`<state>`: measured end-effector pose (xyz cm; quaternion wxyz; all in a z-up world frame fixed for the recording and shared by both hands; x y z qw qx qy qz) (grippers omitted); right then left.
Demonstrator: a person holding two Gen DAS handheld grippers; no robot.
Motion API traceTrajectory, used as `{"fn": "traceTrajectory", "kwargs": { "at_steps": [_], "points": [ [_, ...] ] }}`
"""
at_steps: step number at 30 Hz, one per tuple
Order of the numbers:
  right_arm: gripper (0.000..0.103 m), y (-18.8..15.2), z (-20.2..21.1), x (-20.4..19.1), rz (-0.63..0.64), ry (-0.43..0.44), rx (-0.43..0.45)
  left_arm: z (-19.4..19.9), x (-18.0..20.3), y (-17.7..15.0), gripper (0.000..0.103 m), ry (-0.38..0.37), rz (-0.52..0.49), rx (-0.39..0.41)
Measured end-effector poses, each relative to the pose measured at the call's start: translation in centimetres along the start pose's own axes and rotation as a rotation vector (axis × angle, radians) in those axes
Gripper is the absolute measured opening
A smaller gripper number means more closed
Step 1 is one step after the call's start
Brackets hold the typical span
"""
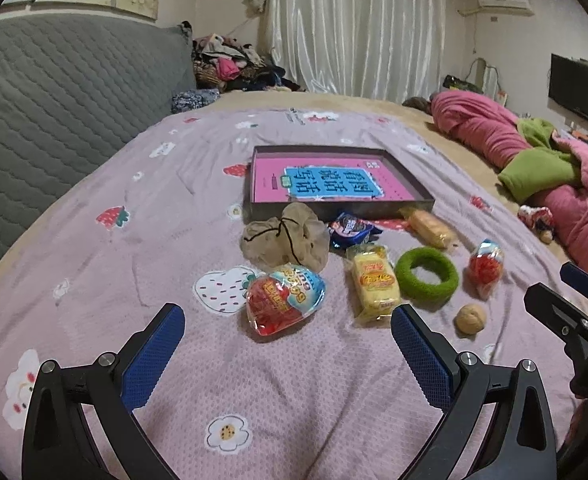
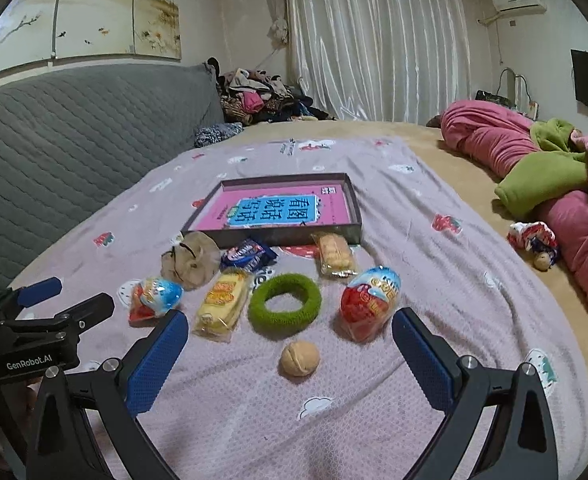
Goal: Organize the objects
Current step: 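Move left tool to the red King egg pack while right tool approaches the walnut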
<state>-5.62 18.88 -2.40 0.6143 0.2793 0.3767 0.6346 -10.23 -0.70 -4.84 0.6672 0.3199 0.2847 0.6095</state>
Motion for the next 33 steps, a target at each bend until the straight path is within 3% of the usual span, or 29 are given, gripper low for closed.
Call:
{"fn": "traceTrajectory", "kwargs": {
  "at_steps": [11,21,33],
  "points": [
    [0.103,-2.5,-3.7,1.2,-0.016,-0.024,-0.094,-4.6,0.5,-0.3,0.103,-0.068,-0.032,-0.043],
    [0.102,-3.8,-7.4,1.8,-0.059,-0.031,-0.191,-8.5,0.6,0.0,0.103,-0.071,-0.077,-0.106],
    [0.085,-4.3,-9.2,2.0,-0.054,-0.059,-0.226,-12.0,0.0,0.0,0.103,-0.083,-0.072,-0.151]
  ]
}}
Point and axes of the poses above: each gripper's, at about its wrist camera, not at the fingertips, and z roughly against the way its jaws point, x to its right, y to its top, the point moved 4 cm from there along -z, roughly the way its jaws point, and after that the axes turned 2 degrees about y, right-handed, at the moved point
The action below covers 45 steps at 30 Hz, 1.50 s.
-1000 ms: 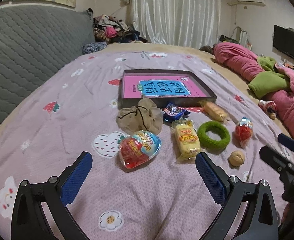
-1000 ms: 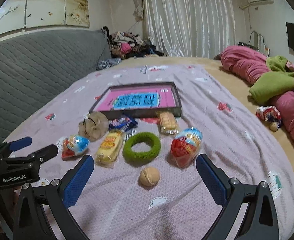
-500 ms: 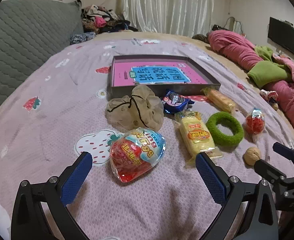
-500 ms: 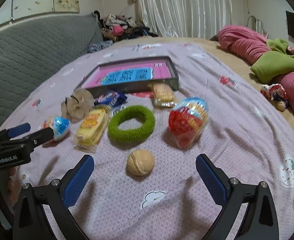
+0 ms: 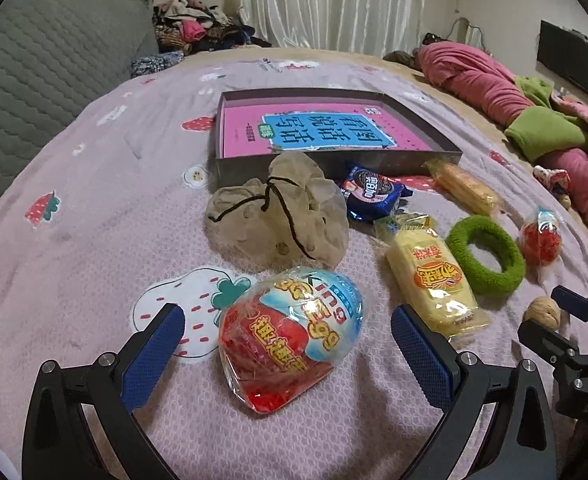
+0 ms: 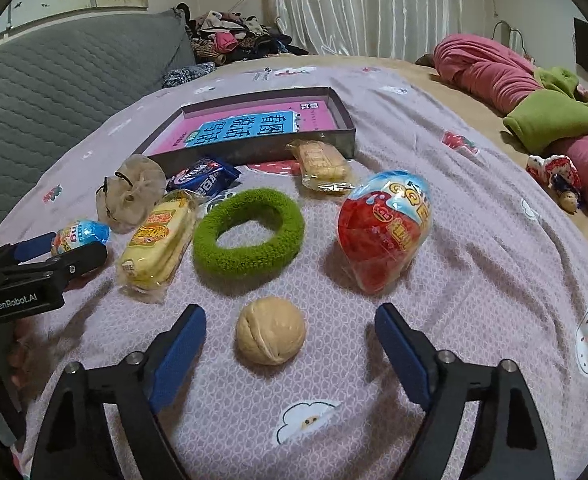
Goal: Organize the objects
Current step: 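Move left tool to the red King egg pack while right tool approaches the walnut, then close left tool on the red King egg pack while right tool grasps the walnut, then lift the egg pack and walnut and carry both toward the pink tray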
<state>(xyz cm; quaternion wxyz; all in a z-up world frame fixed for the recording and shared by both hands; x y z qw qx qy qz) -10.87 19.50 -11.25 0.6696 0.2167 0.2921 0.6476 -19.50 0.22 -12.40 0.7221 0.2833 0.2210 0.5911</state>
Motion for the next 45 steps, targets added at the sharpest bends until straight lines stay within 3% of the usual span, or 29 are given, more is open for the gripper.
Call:
{"fn": "traceTrajectory", "kwargs": {
  "at_steps": [6,11,16,18,20,21,28,32,34,45],
  "points": [
    [0.073,-0.2,-0.3,-0.2,0.01,0.005,-0.006,-0.1,0.3,0.3,0.102,-0.023,-0.008,0.011],
    [0.071,-0.1,-0.3,-0.7,0.027,0.013,-0.004,-0.2,0.7,0.5,0.095,-0.032,-0.031,0.014],
    [0.069,-0.1,-0.4,-0.6,0.014,0.014,-0.009,-0.6,0.7,0.4,0.094,-0.037,-0.037,0.006],
    [0.065,-0.1,-0.4,-0.5,0.011,0.018,-0.011,-0.7,0.7,0.4,0.09,-0.042,-0.037,0.006],
    [0.062,0.0,-0.5,-0.5,0.01,0.018,-0.01,-0.8,0.7,0.4,0.073,-0.051,-0.04,-0.001],
    [0.061,-0.1,-0.6,-0.6,0.014,0.018,-0.012,-1.0,0.7,0.3,0.073,-0.055,-0.039,-0.007],
    [0.045,-0.1,-0.5,-1.4,0.053,0.022,-0.01,-0.9,0.9,0.1,0.073,-0.056,-0.053,-0.01],
    [0.041,-0.2,-0.5,-1.7,0.073,0.023,-0.012,-0.8,1.2,0.0,0.072,-0.057,-0.064,-0.009],
    [0.033,-0.2,-0.4,-1.7,0.073,0.034,-0.01,-0.7,1.3,0.0,0.072,-0.056,-0.069,-0.008],
    [0.033,-0.3,0.6,-2.3,0.091,0.086,-0.007,-0.3,1.3,-0.1,0.071,-0.051,-0.06,-0.013]
  ]
}}
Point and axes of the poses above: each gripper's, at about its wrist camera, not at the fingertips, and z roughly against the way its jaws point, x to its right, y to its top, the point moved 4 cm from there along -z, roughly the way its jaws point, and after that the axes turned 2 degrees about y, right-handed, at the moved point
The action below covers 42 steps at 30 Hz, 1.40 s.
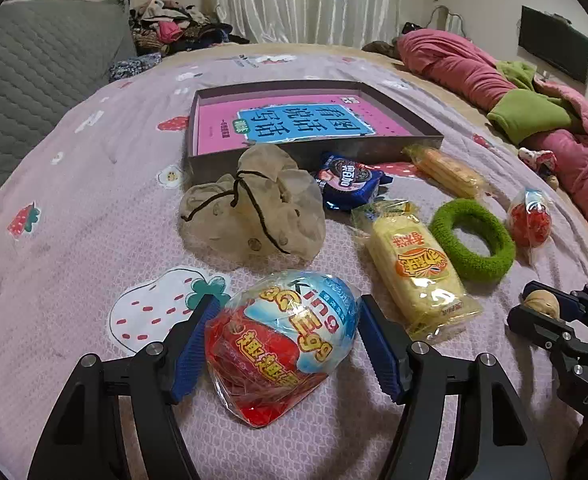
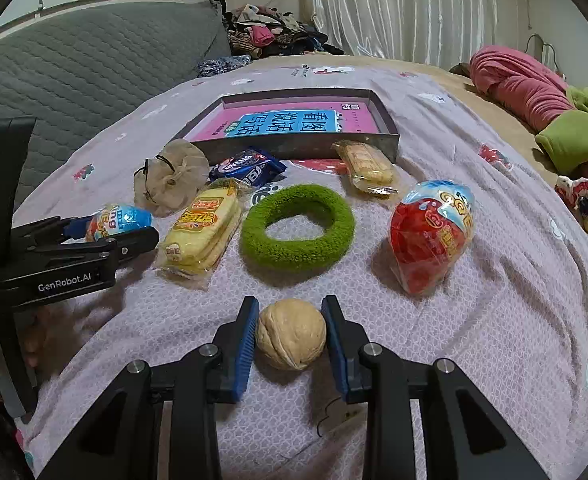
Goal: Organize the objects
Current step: 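Lift the egg pack and walnut and carry both toward the pink tray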
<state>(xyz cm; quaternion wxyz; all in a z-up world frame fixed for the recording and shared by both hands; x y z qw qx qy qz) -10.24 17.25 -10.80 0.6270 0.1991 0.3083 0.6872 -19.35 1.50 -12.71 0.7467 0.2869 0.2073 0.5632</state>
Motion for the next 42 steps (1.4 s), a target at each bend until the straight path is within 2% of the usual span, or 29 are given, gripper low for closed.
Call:
{"fn": "traceTrajectory", "kwargs": {
  "at_steps": [10,23,42],
  "points": [
    [0.033,0.4,0.5,-0.5,0.009,0.02,-0.001,0.9,0.2,-0.4,0.071,0.01,-0.005,0.004],
    [0.033,0.6,1.5,-1.2,0.018,0.021,0.008,3.3,0.2,-0.9,0.071,0.005,0.037,0.021],
    [0.033,1.1,5.4,-2.1,0.033,0.063,0.055,8.3,2.1,-2.8,0.071,0.048,0.066,0.068]
  ]
}}
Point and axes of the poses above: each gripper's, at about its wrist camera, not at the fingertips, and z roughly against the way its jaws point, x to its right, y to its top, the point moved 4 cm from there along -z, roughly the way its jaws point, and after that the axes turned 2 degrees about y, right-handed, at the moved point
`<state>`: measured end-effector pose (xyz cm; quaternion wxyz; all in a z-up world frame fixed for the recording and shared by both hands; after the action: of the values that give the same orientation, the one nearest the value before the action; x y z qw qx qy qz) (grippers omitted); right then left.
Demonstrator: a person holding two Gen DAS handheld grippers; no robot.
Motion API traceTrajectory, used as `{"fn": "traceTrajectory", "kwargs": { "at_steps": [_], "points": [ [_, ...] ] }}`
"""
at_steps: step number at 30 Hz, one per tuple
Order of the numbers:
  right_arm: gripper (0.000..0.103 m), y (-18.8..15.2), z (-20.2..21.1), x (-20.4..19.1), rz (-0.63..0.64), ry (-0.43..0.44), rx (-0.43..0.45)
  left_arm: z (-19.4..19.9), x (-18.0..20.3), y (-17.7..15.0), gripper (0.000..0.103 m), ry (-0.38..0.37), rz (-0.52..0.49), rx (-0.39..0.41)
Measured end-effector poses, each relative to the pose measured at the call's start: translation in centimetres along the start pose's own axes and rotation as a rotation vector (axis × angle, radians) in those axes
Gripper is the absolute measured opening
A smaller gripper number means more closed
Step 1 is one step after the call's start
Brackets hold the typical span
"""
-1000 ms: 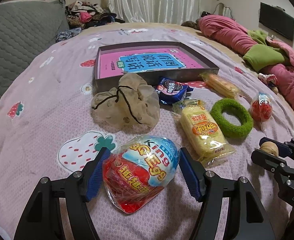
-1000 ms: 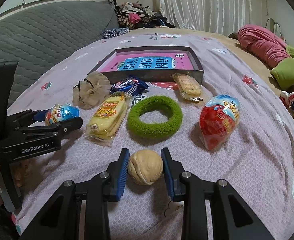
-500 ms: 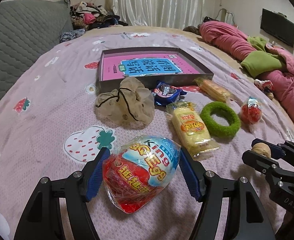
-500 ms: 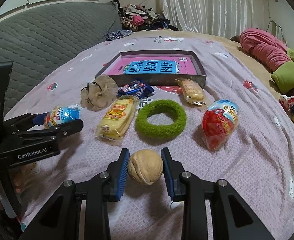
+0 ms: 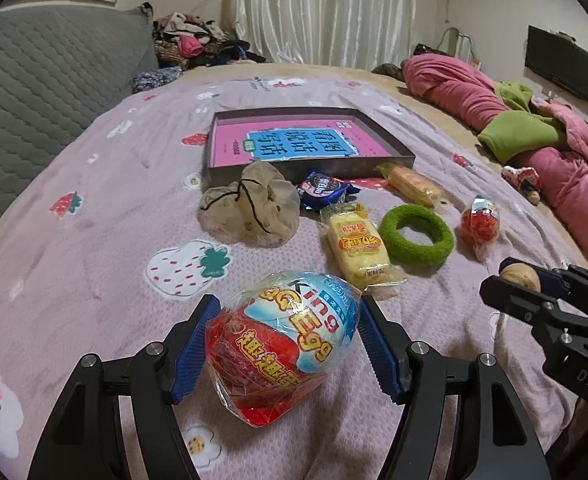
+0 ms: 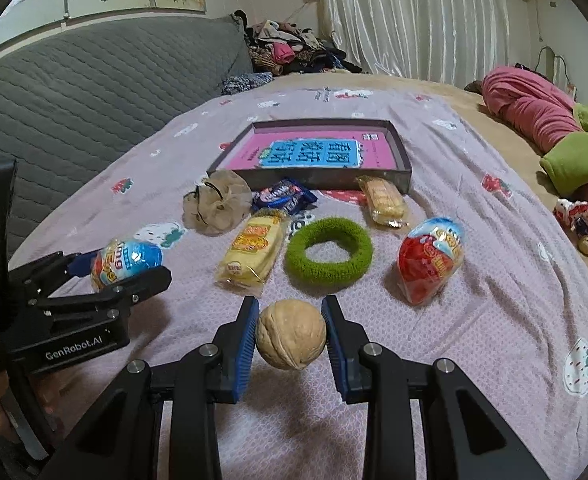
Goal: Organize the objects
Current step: 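Lift the egg pack and walnut and carry both toward the pink tray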
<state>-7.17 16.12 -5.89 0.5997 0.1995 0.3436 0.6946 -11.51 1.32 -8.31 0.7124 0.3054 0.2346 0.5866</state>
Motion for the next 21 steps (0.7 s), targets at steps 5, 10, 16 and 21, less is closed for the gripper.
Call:
{"fn": "traceTrajectory", "kwargs": {
  "at_steps": [5,10,16,21],
  "points": [
    [0.033,0.5,0.9,-0.3,0.013,0.015,0.015,2.0,0.0,0.5,0.071,0.019,0.029,0.029],
    [0.033,1.0,1.8,-0.6,0.016,0.037,0.036,3.6,0.3,1.2,0.071,0.04,0.038,0.056],
    [0.033,1.7,2.8,-0.9,0.025,0.057,0.066,4.8,1.0,1.9,0.071,0.065,0.033,0.062],
    [0.033,2.0,3.5,-0.6,0.023,0.064,0.08,5.5,1.7,2.6,0.071,0.083,0.028,0.069]
  ]
}}
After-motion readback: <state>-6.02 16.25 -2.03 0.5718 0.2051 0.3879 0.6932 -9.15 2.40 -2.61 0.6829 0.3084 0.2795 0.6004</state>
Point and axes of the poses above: each gripper's, at about its wrist camera, not at the fingertips, and z roughly against the way its jaws point, x to its right, y to its top, the point moved 4 cm from there along -z, roughly the way its jaws point, and after that the axes turned 2 degrees about y, right-handed, at the moved point
